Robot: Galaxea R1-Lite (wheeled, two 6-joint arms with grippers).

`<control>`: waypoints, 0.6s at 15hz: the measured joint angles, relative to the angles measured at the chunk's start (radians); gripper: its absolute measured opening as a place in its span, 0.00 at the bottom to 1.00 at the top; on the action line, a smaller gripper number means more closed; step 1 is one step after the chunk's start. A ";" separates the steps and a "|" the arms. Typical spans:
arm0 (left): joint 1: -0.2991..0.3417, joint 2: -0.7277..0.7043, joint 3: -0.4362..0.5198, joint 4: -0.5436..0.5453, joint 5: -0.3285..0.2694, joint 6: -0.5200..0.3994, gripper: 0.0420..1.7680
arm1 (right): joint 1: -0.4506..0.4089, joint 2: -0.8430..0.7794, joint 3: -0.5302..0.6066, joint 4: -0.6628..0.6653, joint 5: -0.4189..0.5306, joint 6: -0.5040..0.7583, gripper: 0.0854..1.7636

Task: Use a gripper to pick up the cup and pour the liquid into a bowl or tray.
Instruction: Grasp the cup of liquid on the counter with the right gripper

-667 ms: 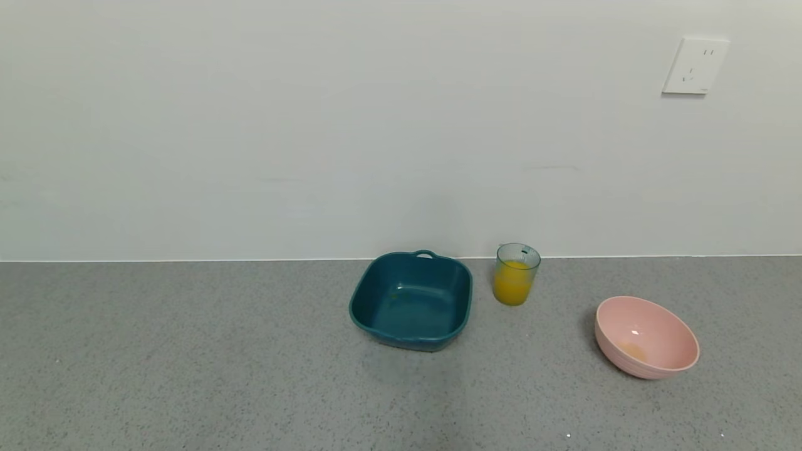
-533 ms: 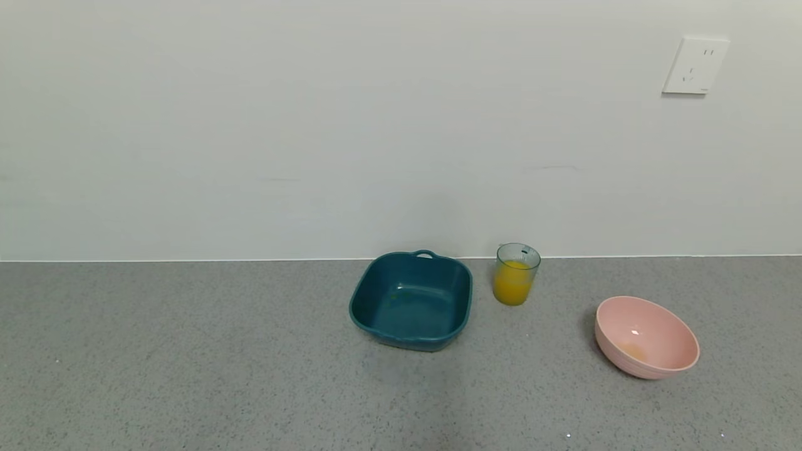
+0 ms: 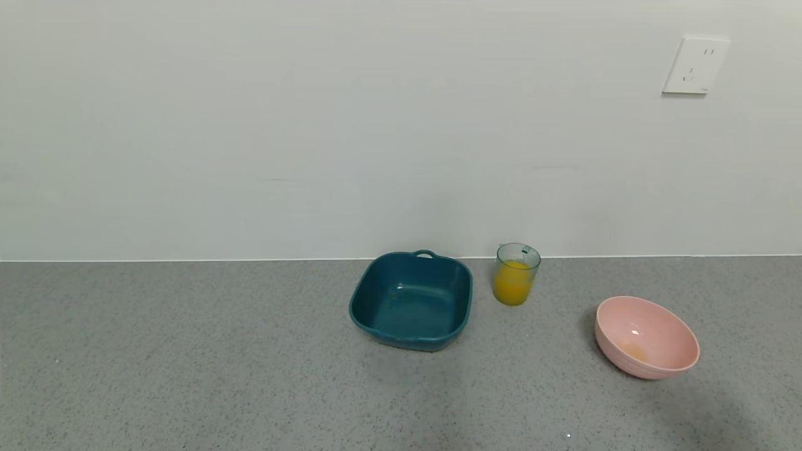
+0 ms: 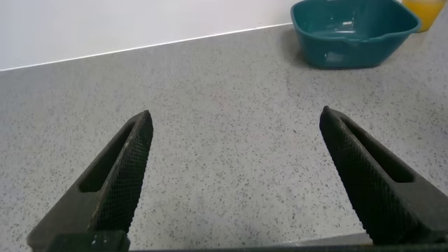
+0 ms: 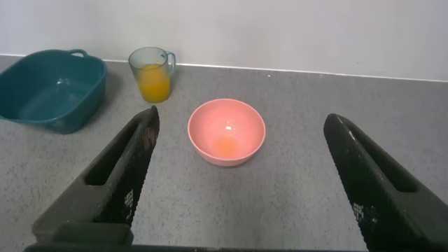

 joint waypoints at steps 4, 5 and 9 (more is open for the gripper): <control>0.000 0.000 0.000 0.000 0.000 0.000 0.97 | 0.027 0.259 -0.072 -0.122 -0.029 0.000 0.97; 0.000 0.000 0.000 0.000 0.000 0.000 0.97 | 0.054 0.322 -0.082 -0.157 -0.066 0.004 0.97; 0.000 0.000 0.000 0.000 0.000 0.000 0.97 | 0.224 0.566 -0.116 -0.289 -0.233 0.059 0.97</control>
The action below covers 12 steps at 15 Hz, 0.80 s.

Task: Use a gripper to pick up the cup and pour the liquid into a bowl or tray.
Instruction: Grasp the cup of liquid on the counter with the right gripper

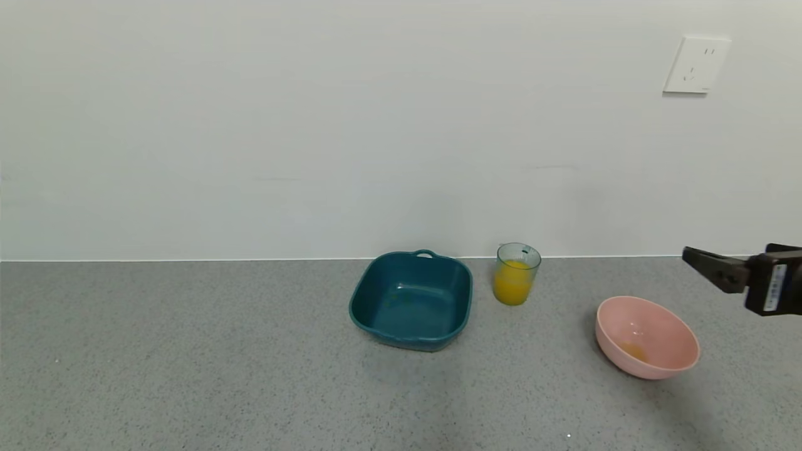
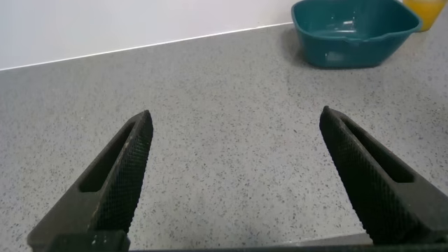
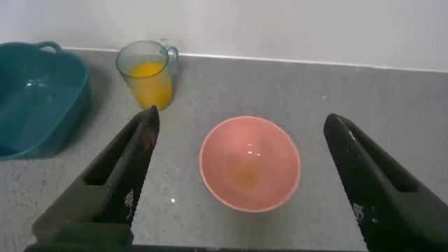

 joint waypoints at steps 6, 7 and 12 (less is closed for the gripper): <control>0.000 0.000 0.000 0.000 0.000 0.000 0.97 | 0.148 0.311 -0.040 -0.183 -0.138 0.091 0.97; 0.000 0.000 0.000 0.000 0.000 0.000 0.97 | 0.161 0.354 -0.041 -0.213 -0.149 0.094 0.97; 0.000 0.000 0.000 0.000 0.000 0.000 0.97 | 0.201 0.559 -0.074 -0.321 -0.165 0.103 0.97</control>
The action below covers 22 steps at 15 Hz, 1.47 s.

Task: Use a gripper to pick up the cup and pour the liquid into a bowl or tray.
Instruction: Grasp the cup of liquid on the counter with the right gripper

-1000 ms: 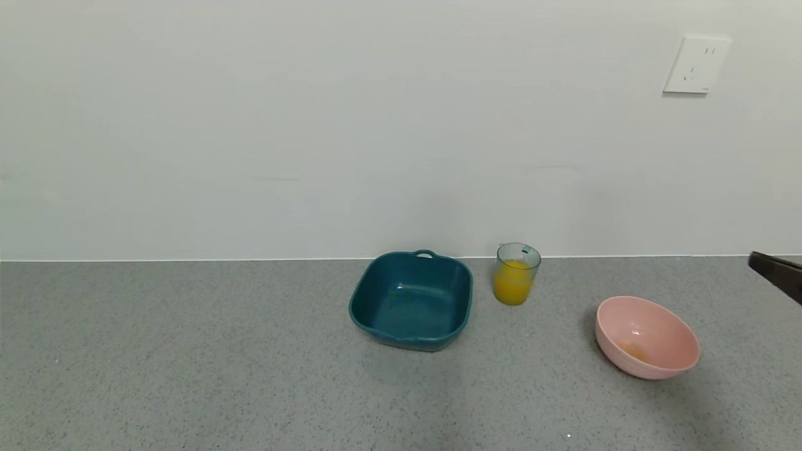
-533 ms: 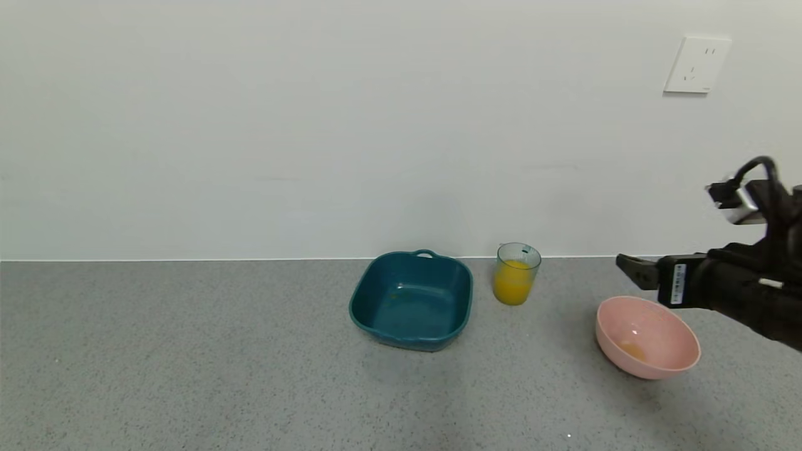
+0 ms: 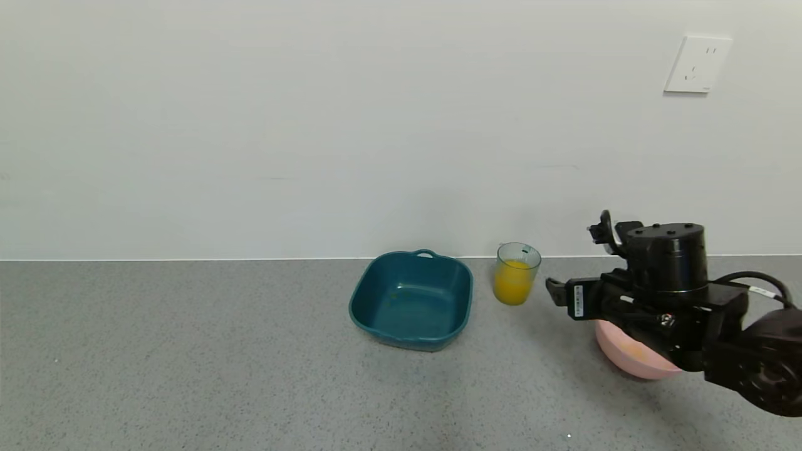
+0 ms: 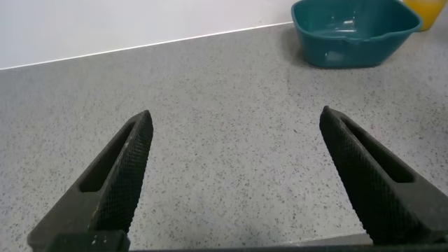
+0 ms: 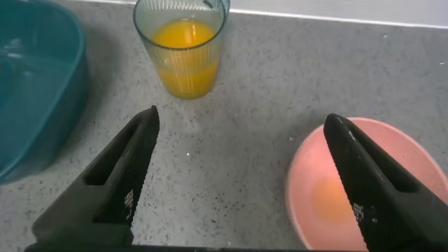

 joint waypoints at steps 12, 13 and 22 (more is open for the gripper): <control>0.000 0.000 0.000 0.000 0.000 0.000 0.97 | 0.011 0.386 -0.263 -0.080 -0.010 0.039 0.97; 0.000 0.000 0.000 0.000 0.000 0.000 0.97 | 0.010 0.405 -0.277 -0.098 -0.010 0.039 0.97; 0.000 0.000 0.000 0.000 0.000 0.000 0.97 | 0.006 0.529 -0.309 -0.282 -0.011 0.038 0.97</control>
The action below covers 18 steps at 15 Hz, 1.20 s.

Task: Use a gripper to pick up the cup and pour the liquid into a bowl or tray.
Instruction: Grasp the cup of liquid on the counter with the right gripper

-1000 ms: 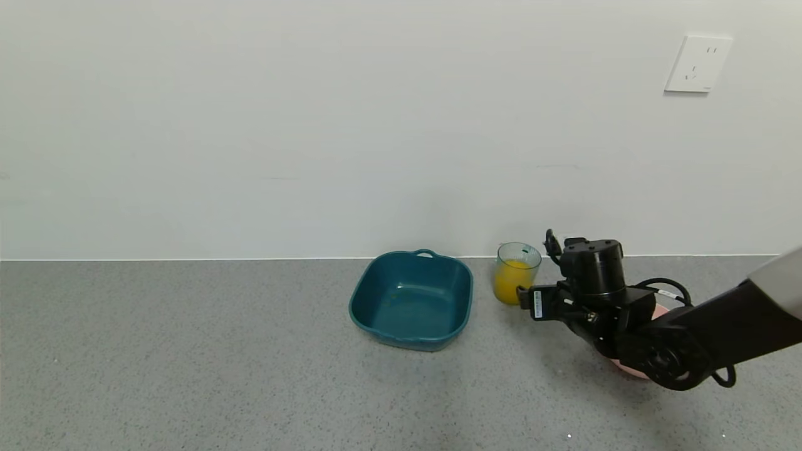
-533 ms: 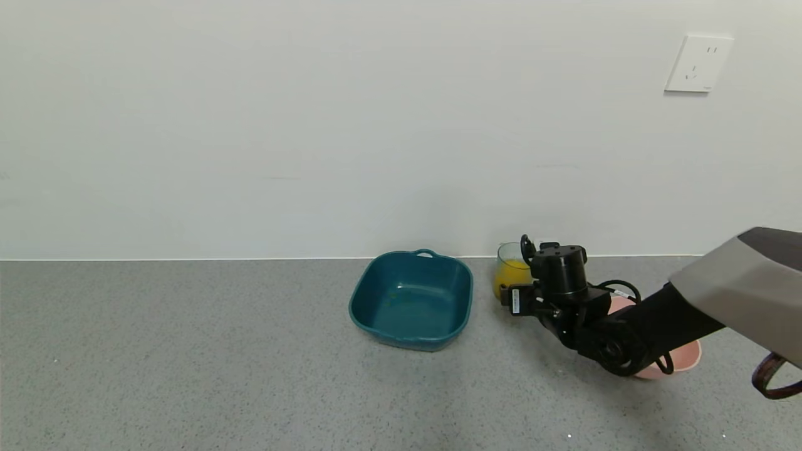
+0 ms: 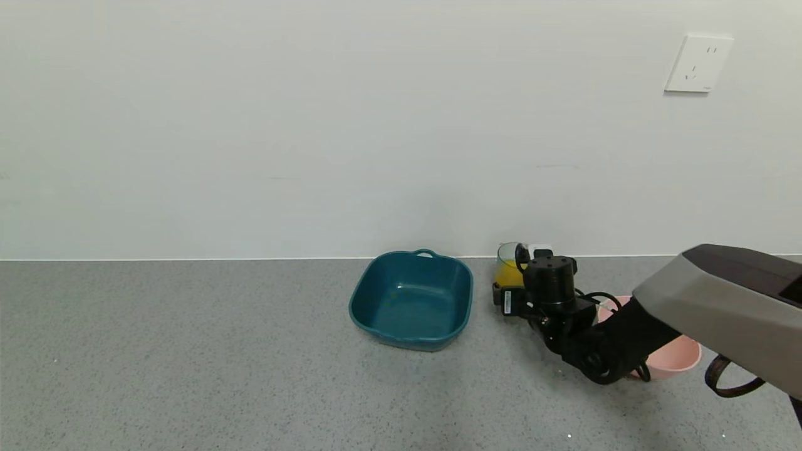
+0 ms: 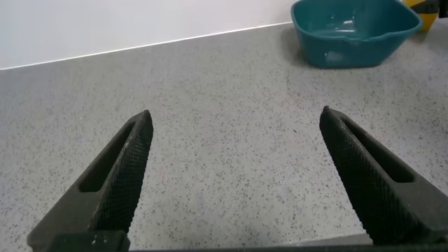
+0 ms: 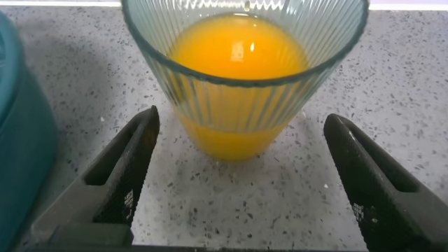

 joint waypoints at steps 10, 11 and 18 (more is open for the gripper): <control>0.000 0.000 0.000 0.000 0.000 0.000 0.97 | 0.003 0.097 -0.033 -0.142 -0.003 -0.049 0.97; 0.000 0.000 0.000 0.000 0.000 0.000 0.97 | 0.003 0.106 -0.037 -0.154 -0.004 -0.057 0.97; 0.000 0.000 0.000 0.000 0.000 0.000 0.97 | -0.008 0.159 -0.110 -0.200 -0.004 -0.091 0.97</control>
